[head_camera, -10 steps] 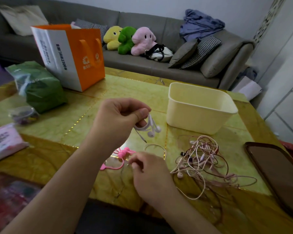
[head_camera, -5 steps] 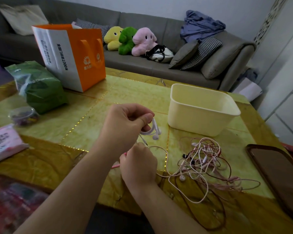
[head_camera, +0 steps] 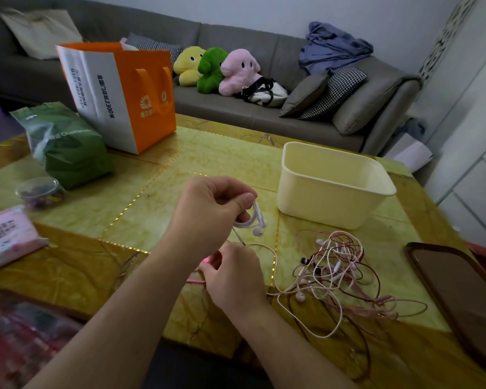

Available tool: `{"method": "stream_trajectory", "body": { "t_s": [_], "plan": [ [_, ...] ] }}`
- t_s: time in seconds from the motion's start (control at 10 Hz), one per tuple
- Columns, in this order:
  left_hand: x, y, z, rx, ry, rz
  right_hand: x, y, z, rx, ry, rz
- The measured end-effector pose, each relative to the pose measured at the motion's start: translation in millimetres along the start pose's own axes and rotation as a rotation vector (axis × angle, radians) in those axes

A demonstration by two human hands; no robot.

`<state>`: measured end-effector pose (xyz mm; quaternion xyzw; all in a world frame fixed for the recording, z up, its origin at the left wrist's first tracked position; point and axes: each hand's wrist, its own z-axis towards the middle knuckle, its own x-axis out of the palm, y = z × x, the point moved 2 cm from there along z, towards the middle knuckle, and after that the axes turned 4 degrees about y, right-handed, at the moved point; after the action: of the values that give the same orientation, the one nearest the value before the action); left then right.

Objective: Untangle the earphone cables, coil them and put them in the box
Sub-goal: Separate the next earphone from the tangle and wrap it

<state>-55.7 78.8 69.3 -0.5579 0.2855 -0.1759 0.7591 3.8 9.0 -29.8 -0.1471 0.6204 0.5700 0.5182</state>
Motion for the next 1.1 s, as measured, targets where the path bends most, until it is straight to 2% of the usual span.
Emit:
{"method": "stream_trajectory", "body": {
  "t_s": [0.4,0.8,1.1],
  "plan": [
    [5.6,0.9,0.2,-0.006,0.02,0.001,-9.4,-7.0,-0.8,0.018,0.101,0.068],
    [6.9,2.1,0.4,-0.003,0.032,-0.014,-10.4,-3.5,-4.2,-0.006,0.1,0.014],
    [7.0,2.3,0.1,0.001,0.031,-0.011,-15.2,-1.2,-5.5,-0.028,0.179,-0.025]
  ]
}}
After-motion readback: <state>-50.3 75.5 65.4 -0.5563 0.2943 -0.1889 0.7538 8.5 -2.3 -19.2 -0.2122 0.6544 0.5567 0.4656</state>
